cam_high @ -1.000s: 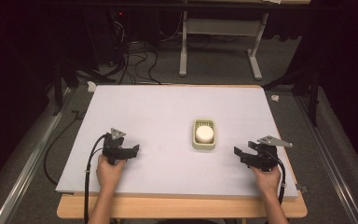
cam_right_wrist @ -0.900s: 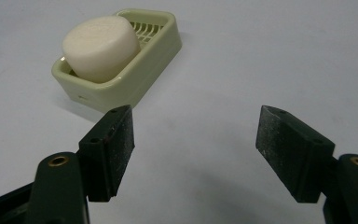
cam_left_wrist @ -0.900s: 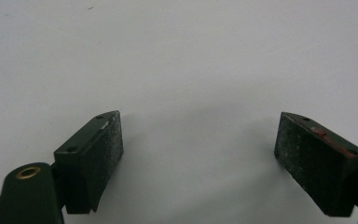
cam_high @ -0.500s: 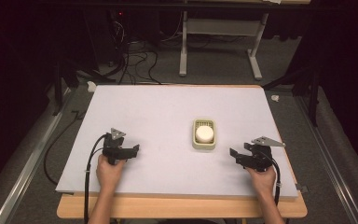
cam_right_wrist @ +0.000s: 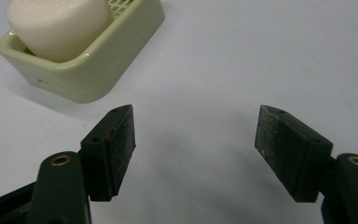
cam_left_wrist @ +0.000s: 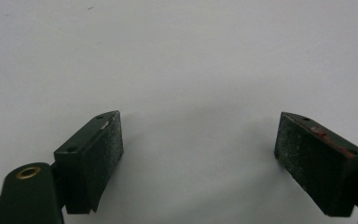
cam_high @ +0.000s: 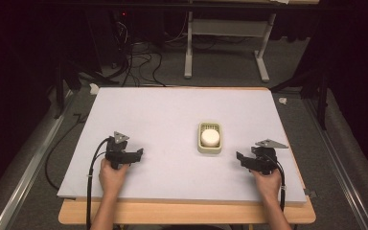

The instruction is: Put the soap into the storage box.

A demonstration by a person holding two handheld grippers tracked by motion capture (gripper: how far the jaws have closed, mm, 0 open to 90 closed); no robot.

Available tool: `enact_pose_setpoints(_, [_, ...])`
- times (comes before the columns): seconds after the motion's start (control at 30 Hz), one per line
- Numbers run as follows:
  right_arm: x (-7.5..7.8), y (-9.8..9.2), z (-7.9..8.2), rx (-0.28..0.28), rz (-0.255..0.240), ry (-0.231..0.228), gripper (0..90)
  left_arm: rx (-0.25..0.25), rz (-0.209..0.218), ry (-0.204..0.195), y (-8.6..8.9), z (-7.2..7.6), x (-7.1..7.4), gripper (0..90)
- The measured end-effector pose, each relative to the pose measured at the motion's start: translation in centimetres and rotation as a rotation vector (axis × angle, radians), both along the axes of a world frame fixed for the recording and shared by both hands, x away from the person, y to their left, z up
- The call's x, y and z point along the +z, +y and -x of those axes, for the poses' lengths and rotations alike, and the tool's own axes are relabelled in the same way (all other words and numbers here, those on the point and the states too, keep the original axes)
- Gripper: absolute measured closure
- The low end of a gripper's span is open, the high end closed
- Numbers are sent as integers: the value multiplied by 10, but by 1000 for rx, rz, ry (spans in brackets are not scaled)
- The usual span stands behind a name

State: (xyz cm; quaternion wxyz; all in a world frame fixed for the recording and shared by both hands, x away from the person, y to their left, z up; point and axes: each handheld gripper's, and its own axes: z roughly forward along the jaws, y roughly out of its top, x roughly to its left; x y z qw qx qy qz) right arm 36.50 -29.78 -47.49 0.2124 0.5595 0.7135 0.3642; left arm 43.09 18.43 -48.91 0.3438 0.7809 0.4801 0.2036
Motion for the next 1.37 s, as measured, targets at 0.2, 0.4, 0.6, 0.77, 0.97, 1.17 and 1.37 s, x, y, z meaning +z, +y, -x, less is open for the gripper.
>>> enact_pose_setpoints(0.2, [-3, 4, -2, -12, 55, 18, 294, 0, 0, 0, 0, 0, 0, 158])
enact_pose_setpoints(0.4, [-6, 9, -4, -13, 93, 32, 290, 0, 0, 0, 0, 0, 0, 158])
enact_pose_setpoints(0.6, [-6, 10, -4, -9, 104, 34, 278, 0, 0, 0, 0, 0, 0, 158])
enact_pose_setpoints(0.77, [-7, 13, -3, 1, 135, 31, 257, 0, -1, 0, 0, 0, 0, 158])
enact_pose_setpoints(0.97, [-8, 13, -3, 5, 130, 31, 248, -1, -1, -2, 0, 0, 0, 158])
enact_pose_setpoints(1.17, [-8, 13, -3, 4, 130, 31, 248, 0, 0, -3, 0, 0, 0, 158])
enact_pose_setpoints(1.37, [-8, 12, -3, 8, 122, 29, 247, 0, 0, -3, 0, 0, 0, 158])
